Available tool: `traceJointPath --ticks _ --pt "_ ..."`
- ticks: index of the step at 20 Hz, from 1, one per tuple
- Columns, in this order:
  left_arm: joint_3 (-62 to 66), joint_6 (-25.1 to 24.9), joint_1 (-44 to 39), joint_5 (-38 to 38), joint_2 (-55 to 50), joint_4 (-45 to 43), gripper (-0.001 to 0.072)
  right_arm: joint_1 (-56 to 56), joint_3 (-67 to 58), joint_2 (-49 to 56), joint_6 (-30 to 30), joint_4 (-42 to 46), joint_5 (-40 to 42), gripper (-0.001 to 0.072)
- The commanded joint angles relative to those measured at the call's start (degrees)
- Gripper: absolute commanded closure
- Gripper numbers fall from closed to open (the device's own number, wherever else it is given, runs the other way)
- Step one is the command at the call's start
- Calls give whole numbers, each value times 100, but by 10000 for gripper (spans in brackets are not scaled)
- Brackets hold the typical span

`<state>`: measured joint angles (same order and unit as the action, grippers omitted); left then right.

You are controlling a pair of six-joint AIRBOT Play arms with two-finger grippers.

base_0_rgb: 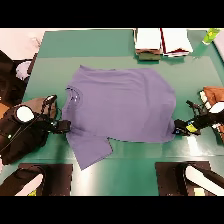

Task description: Fold the shirts.

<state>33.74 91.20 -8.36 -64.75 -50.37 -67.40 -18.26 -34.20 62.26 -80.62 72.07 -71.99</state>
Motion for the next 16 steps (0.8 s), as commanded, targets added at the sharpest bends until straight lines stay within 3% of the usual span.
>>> traceJointPath --ticks 1,4,8,13,16 --pt "173 -76 0 -219 15 17 677 315 -120 -310 4 -7 264 693" --pt "1252 -90 0 -509 15 -37 677 428 -1001 -1067 2 -31 131 693" --pt "3805 -122 0 -745 17 -133 677 435 -2957 -1902 0 -39 162 692" --pt "7672 -127 0 -1233 15 -323 677 435 -5626 -2118 2 7 138 693" --pt "9333 -122 0 -1119 17 -339 677 435 -6787 -2118 4 15 131 693"
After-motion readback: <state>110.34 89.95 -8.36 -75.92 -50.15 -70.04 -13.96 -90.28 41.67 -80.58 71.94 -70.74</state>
